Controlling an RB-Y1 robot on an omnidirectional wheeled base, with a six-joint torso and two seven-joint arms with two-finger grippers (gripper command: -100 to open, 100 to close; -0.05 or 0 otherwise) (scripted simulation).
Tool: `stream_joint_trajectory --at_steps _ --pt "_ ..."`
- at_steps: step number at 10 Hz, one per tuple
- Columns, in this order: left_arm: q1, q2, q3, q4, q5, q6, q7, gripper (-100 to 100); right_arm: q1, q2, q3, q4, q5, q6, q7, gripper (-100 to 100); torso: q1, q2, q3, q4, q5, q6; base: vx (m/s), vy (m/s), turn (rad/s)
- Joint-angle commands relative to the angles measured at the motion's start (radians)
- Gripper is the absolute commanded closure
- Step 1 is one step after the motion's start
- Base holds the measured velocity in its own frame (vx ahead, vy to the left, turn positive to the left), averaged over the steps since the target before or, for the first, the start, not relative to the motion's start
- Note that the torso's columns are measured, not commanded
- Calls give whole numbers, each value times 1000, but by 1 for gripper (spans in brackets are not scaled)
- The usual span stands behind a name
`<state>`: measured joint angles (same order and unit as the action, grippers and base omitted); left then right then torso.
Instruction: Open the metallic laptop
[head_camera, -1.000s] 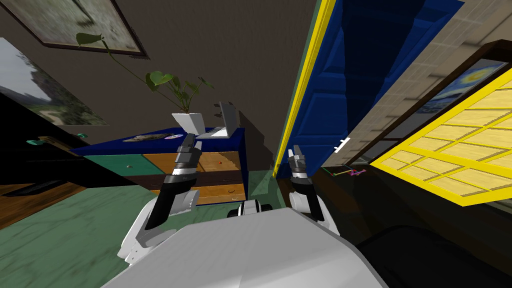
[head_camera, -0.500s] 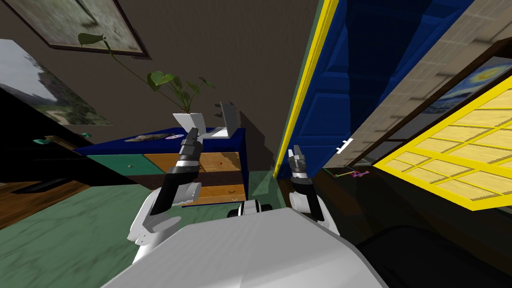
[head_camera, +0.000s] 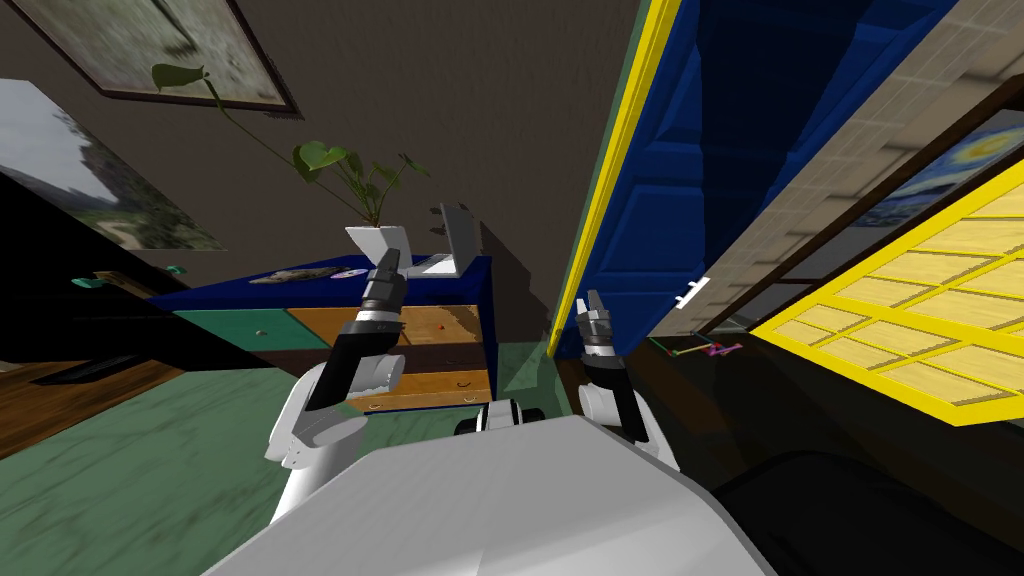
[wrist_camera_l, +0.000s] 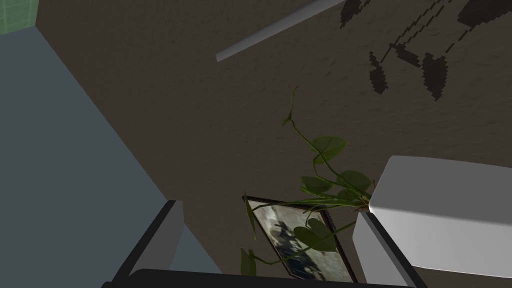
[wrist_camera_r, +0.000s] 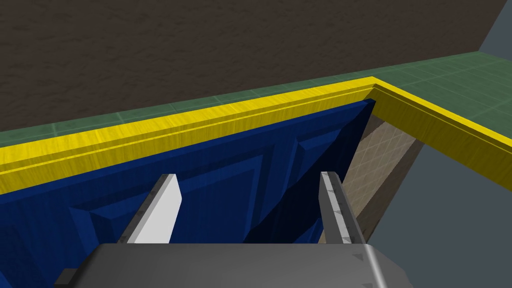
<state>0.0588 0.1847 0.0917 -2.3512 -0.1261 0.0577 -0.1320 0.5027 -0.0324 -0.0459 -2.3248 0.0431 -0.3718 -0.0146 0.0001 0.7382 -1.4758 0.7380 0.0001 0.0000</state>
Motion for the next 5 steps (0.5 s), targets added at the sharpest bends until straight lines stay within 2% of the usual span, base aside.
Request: stream_joint_trajectory --at_steps 1,2,4,5 --pt "-54 5 5 -3 0 77 -16 -100 0 0 0 0 0 0 0 0 0 0 0 0 0 0 16 -2 17" --pt "-94 8 9 -1 -2 108 -33 -100 0 0 0 0 0 0 0 0 0 0 0 0 0 0 20 -3 26" --pt "-109 8 9 -1 -2 148 -33 -100 0 0 0 0 0 0 0 0 0 0 0 0 0 0 13 -3 10" --pt "-155 11 14 2 -3 187 -50 -100 0 0 0 0 0 0 0 0 0 0 0 0 0 0 13 -2 32"
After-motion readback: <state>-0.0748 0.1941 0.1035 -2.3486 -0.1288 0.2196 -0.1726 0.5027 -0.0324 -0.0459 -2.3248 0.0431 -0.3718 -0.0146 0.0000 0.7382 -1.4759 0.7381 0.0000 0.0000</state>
